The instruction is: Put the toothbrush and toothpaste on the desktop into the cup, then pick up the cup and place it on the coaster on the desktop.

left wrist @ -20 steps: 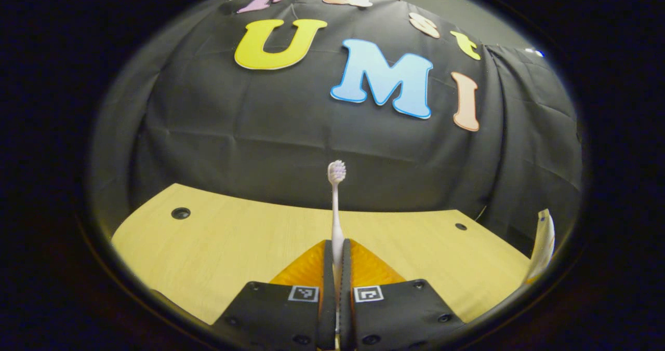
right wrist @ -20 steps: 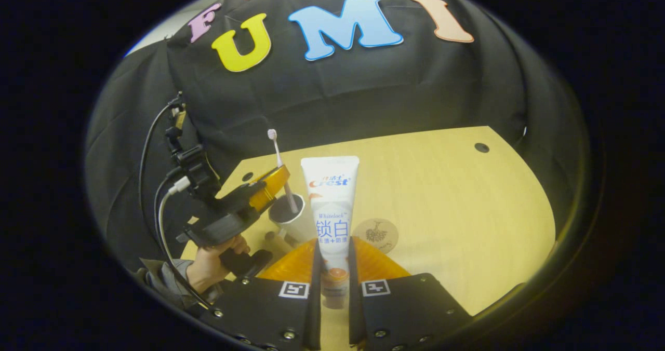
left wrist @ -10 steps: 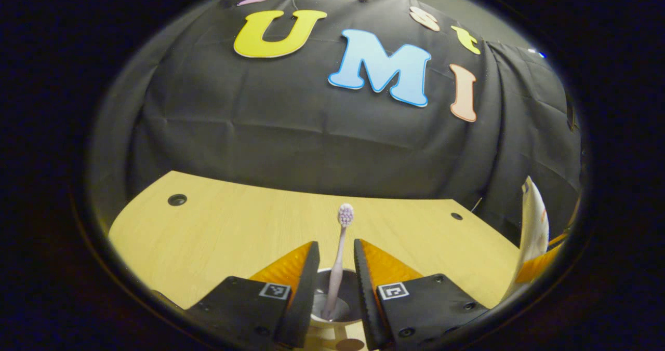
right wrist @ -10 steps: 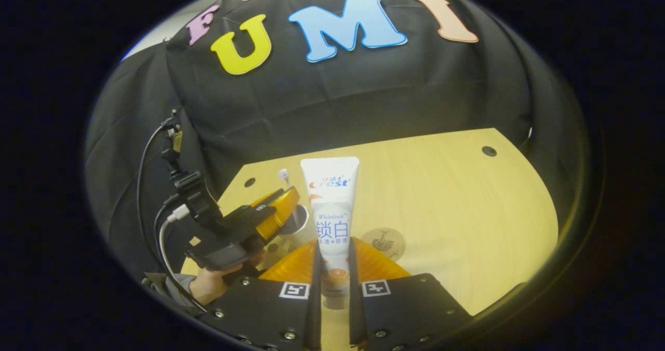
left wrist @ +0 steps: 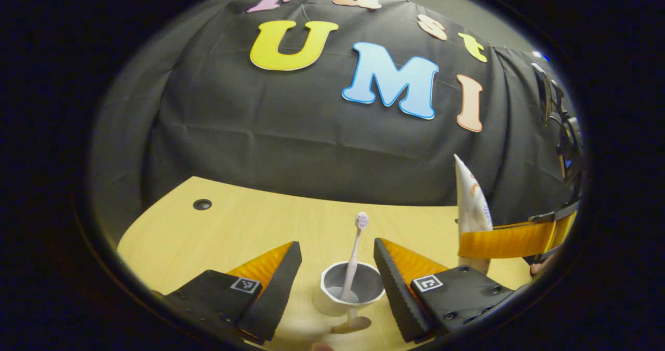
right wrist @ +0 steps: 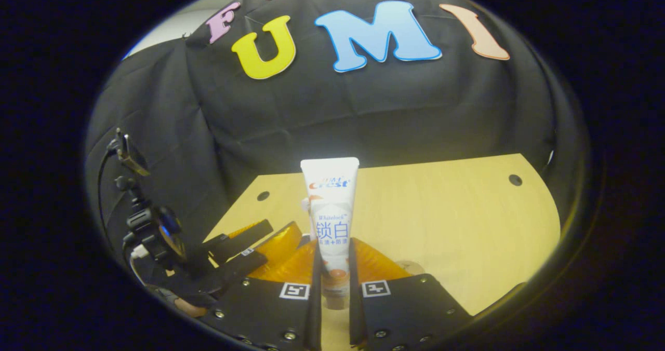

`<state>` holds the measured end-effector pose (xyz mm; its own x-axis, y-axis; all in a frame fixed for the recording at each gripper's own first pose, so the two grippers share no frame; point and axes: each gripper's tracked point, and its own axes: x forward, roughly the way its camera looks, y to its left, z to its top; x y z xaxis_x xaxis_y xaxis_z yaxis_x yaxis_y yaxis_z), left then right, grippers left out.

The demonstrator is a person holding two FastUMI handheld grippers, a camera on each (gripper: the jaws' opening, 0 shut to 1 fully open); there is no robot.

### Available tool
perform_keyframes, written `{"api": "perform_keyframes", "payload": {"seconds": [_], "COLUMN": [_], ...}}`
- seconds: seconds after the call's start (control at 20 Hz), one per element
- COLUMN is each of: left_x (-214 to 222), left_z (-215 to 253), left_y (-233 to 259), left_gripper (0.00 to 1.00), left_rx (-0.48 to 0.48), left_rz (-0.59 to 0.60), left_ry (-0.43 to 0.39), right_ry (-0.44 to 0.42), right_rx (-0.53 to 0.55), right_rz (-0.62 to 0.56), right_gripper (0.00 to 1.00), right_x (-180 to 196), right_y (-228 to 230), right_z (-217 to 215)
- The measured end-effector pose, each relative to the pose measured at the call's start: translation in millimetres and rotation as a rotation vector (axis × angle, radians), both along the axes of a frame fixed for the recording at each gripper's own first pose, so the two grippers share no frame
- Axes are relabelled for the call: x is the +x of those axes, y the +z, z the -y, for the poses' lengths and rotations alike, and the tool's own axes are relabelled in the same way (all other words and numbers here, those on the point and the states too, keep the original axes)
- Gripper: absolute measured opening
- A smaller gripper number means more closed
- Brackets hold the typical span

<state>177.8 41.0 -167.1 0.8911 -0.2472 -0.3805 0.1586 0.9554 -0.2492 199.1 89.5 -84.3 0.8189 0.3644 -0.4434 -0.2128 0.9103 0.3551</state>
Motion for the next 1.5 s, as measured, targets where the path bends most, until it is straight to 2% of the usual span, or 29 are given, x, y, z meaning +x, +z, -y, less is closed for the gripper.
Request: {"api": "perform_keyframes", "payload": {"seconds": [0.05,0.1,0.45,0.75,1.05,1.25,1.5], "left_x": [-4,-9,-43,-63,-65,-70,-71], "left_z": [-7,-13,-47,-70,-83,-91,-94], "left_y": [5,10,23,15,10,4,1], "left_gripper": [0.96,0.91,0.93,0.93,0.93,0.93,0.93], "left_rx": [0.006,0.006,-0.007,-0.032,-0.017,-0.014,-0.01], "left_rz": [0.001,0.001,-0.044,-0.094,-0.107,-0.123,-0.134], "left_ry": [0.014,0.028,0.113,0.16,0.182,0.188,0.187], "right_ry": [0.007,0.014,0.041,0.079,0.102,0.104,0.105], "right_rx": [0.009,0.02,0.07,-0.053,-0.15,-0.164,-0.199], "right_rz": [0.018,0.038,0.166,0.26,0.225,0.192,0.166], "right_gripper": [0.22,0.22,0.22,0.22,0.22,0.22,0.28], "right_x": [7,13,50,67,67,66,62], "right_y": [2,5,16,-4,-33,-47,-51], "right_z": [-7,-13,-46,-76,-84,-87,-82]}}
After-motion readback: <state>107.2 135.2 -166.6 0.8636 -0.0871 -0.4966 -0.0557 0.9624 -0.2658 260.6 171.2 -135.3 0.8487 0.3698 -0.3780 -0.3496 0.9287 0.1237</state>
